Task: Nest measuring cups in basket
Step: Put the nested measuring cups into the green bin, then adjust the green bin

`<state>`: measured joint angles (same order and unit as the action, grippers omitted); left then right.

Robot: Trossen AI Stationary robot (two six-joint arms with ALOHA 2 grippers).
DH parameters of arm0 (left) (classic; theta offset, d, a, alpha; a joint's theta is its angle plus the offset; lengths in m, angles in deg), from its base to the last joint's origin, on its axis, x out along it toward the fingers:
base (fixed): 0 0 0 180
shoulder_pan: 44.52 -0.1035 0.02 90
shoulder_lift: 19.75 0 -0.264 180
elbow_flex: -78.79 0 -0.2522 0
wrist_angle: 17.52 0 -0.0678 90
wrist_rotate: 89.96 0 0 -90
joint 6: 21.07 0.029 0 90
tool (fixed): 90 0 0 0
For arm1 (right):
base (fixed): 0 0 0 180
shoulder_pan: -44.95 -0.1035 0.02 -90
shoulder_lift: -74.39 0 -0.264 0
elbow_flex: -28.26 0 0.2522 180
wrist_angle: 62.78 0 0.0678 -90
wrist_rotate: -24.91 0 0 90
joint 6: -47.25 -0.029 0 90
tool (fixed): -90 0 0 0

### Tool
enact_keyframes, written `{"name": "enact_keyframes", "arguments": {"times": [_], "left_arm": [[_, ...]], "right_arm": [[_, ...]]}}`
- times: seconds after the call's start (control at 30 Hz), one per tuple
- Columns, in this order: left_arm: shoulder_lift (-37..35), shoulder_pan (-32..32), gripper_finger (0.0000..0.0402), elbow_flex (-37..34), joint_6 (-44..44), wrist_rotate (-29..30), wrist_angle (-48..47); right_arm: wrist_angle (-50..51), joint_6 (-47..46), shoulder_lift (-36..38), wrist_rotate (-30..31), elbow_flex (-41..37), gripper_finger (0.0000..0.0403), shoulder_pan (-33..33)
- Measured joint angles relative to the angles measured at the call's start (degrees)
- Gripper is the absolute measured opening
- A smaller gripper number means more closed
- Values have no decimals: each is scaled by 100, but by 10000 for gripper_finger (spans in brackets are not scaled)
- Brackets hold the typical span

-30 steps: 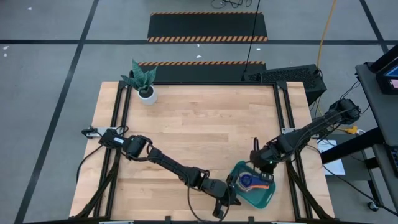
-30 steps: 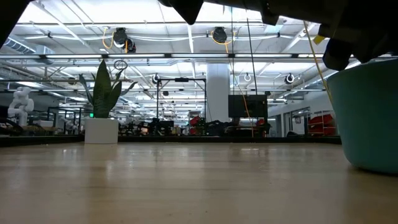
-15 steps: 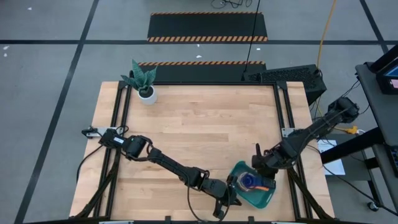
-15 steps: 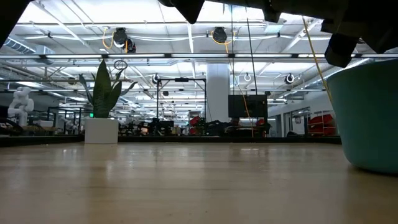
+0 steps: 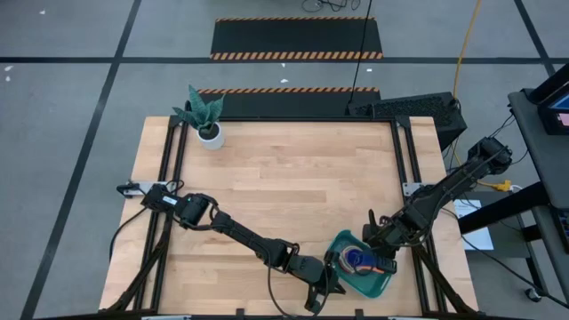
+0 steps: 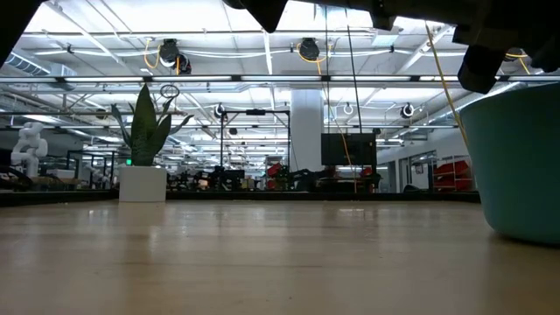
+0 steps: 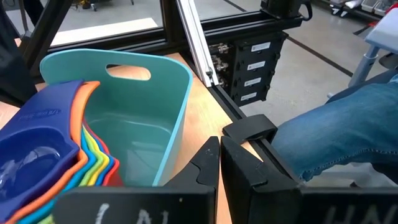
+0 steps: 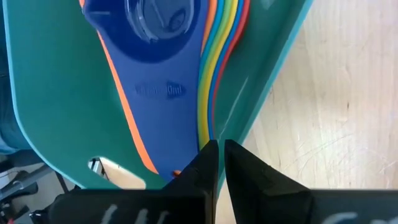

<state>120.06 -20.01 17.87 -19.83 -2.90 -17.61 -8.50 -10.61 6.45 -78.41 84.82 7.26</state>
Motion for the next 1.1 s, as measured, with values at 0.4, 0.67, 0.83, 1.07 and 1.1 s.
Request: {"name": "enact_keyframes", "arguments": {"times": [0.4, 0.67, 0.83, 1.07, 1.1], "left_arm": [[-148, 0, 19, -2, -47, 11, -85], [-806, -14, 19, 2, 132, 486, -801], [-1314, -184, 19, 1, 283, 561, -1161], [-2057, -373, 19, 0, 189, 1253, -2412], [-2162, -382, 19, 2, 67, 1563, -2632]], "right_arm": [[55, 430, 59, 215, 0, 20, 0], [10, 1162, 885, 1182, 0, 20, 1], [-462, 2176, 1529, 2600, -76, 20, 2], [-1909, 4020, 2034, 3428, -382, 20, 92], [-2102, 4260, 2086, 3428, -420, 20, 99]]}}
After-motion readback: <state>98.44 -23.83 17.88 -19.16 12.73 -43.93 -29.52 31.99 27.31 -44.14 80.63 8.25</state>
